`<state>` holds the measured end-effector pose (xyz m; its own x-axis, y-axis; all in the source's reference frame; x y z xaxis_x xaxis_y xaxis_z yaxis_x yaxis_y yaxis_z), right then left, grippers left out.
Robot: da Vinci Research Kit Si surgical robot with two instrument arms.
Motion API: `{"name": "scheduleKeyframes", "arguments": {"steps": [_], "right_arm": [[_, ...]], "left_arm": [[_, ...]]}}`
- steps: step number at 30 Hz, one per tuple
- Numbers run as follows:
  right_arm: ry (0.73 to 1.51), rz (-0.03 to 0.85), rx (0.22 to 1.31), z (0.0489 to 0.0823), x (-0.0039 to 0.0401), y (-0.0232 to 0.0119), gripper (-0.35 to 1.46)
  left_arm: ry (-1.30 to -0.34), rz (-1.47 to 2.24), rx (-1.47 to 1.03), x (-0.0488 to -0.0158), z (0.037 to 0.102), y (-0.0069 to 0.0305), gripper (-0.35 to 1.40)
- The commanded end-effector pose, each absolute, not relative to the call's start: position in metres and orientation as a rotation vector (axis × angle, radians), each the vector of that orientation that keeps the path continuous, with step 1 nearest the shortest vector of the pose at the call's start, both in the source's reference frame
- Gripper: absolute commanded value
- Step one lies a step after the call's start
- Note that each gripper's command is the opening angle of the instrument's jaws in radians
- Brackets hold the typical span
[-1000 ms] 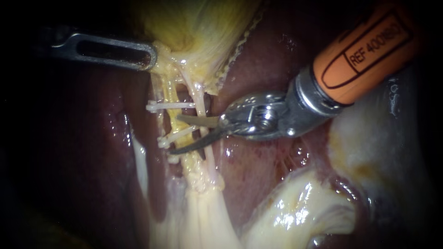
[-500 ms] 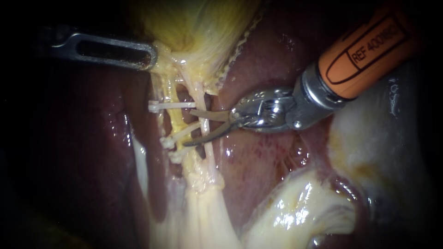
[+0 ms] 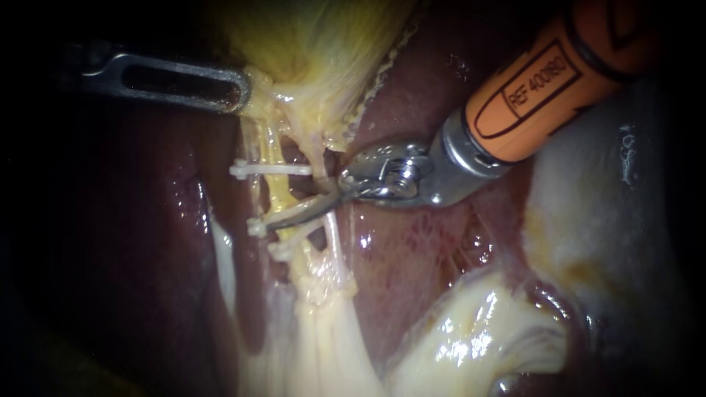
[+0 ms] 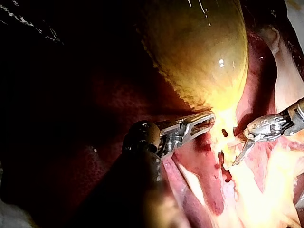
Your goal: Go to the cutting position left tube
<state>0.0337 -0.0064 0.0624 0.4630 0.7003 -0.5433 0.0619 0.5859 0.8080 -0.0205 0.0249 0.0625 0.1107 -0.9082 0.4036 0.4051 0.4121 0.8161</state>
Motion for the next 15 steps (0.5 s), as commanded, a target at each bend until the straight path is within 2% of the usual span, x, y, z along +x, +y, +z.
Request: {"name": "scheduleKeyframes", "arguments": {"steps": [1, 7, 15], "right_arm": [[1.05, 0.462, 0.901, 0.0624, 0.0338, -0.0064, 1.03], [1.13, 0.456, 0.965, 0.0625, 0.0353, -0.0062, 1.0], [1.15, 0.474, 0.958, 0.0625, 0.0376, -0.0065, 1.0]], "left_arm": [[-1.051, -1.053, 0.595, -0.0205, 0.0625, 0.0249, -0.35], [-1.051, -1.053, 0.595, -0.0205, 0.0625, 0.0249, -0.35], [-1.051, -1.053, 0.595, -0.0205, 0.0625, 0.0249, -0.35]]}}
